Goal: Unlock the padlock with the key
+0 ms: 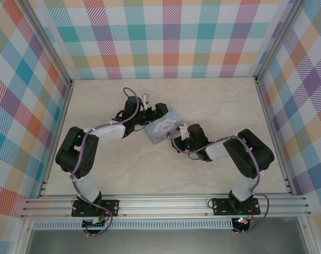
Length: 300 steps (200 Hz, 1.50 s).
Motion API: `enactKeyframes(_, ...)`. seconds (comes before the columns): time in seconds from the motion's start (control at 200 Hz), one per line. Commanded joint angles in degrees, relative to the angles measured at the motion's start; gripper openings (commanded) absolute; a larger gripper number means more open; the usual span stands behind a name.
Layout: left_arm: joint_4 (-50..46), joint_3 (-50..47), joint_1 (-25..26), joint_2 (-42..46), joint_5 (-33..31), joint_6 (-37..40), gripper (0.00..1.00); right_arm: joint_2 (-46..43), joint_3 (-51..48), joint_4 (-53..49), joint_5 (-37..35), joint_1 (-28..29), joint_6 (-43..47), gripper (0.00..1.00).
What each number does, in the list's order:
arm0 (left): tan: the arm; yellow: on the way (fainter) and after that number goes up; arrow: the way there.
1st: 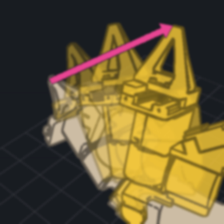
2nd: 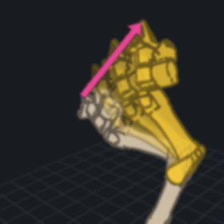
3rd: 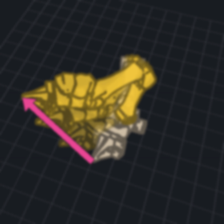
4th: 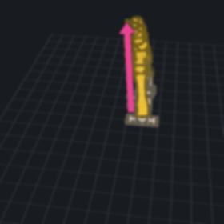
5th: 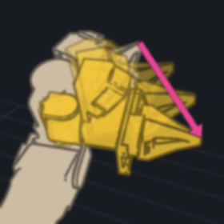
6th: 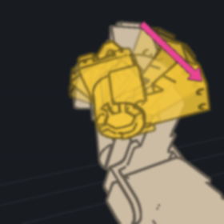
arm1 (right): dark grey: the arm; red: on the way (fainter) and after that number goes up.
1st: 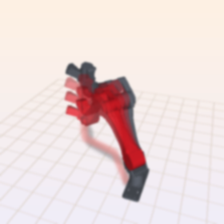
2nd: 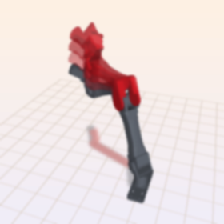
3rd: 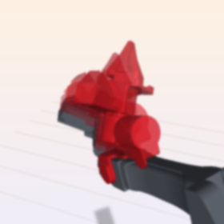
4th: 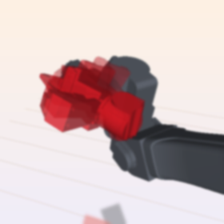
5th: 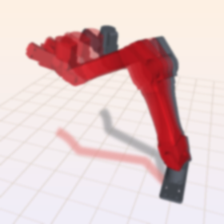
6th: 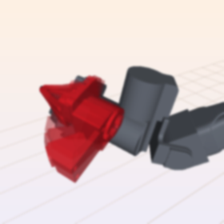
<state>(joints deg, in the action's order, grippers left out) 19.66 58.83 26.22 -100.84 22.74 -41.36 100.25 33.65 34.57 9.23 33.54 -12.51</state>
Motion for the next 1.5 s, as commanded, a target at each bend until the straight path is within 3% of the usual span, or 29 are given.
enactKeyframes(0.0, -2.5, -3.8, 0.5, 2.3, -2.6, -1.0, 1.0, -1.8, -1.6, -5.9, -7.4, -0.1, 1.4, 0.06)
enactKeyframes(0.22, -2.7, -6.3, 1.8, 7.2, -3.9, -1.5, 1.0, -2.2, -0.8, -8.3, -9.5, -0.1, -2.5, 0.06)
enactKeyframes(0.44, -6.5, -2.9, 4.6, 11.6, -5.3, 0.9, 1.0, -1.9, -0.2, -8.4, -9.6, -0.1, -3.4, 0.07)
enactKeyframes(0.845, -5.2, -1.1, 10.3, 6.4, -5.2, -1.3, 1.0, -2.0, 1.0, -7.3, -5.9, -0.5, -7.5, 0.08)
enactKeyframes(1.175, -1.6, -7.1, 12.5, 5.8, -6.7, -4.7, 1.0, -0.7, 2.6, -5.7, -5.7, -2.1, -13.1, 0.07)
enactKeyframes(1.495, 1.0, -13.1, 13.5, 6.0, -8.0, -6.9, 1.0, 0.4, 4.7, -1.8, -0.4, -5.3, -16.1, 0.07)
